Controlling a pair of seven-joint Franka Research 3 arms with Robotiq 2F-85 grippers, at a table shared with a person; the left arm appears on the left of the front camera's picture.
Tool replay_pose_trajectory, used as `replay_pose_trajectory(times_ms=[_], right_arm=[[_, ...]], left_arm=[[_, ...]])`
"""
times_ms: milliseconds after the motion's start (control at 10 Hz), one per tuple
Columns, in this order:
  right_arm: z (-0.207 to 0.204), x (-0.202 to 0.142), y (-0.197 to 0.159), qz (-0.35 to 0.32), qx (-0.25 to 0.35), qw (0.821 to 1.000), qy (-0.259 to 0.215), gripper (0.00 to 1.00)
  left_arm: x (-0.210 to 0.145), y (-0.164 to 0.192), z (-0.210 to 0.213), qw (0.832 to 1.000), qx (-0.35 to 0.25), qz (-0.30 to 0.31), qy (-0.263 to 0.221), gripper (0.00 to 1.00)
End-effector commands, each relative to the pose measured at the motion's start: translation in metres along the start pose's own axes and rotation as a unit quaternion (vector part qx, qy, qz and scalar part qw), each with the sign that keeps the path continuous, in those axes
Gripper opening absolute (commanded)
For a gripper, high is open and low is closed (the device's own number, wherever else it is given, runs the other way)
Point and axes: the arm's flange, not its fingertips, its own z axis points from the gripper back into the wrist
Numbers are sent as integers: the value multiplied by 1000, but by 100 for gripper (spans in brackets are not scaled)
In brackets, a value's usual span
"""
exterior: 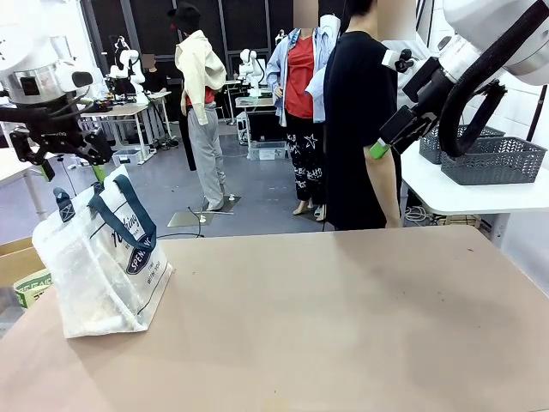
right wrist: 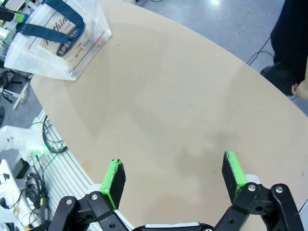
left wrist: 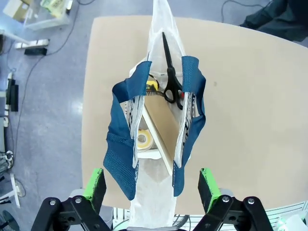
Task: Transfer purchased items from the store into the shopping bag.
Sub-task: Move the Reusable shopping bag to the right side of the table.
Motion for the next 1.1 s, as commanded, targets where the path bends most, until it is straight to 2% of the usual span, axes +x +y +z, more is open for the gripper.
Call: replay_pose_trajectory(times_ms=[0,400,600,700,800,1000], right_arm=[[-3,-6,0,7,-7,1000,-2,100],[-3,-6,0,7,-7,1000,-2,100],[-3,-6,0,7,-7,1000,-2,100],[-3,-6,0,7,-7,1000,-2,100],[-3,-6,0,7,-7,1000,-2,100],[-3,-6,0,7,-7,1000,-2,100]], left_arm=[[-1,-1,0,1000,2,11,-5,100],[0,-1,0,1000,0,0,0,100],[4,-7,20,992,-84,-90,-14,100],[8,-11,36,988,-109,-106,-15,100],[11,-17,46,972,-159,-167,-47,100],[15,-34,47,935,-200,-274,-107,100]])
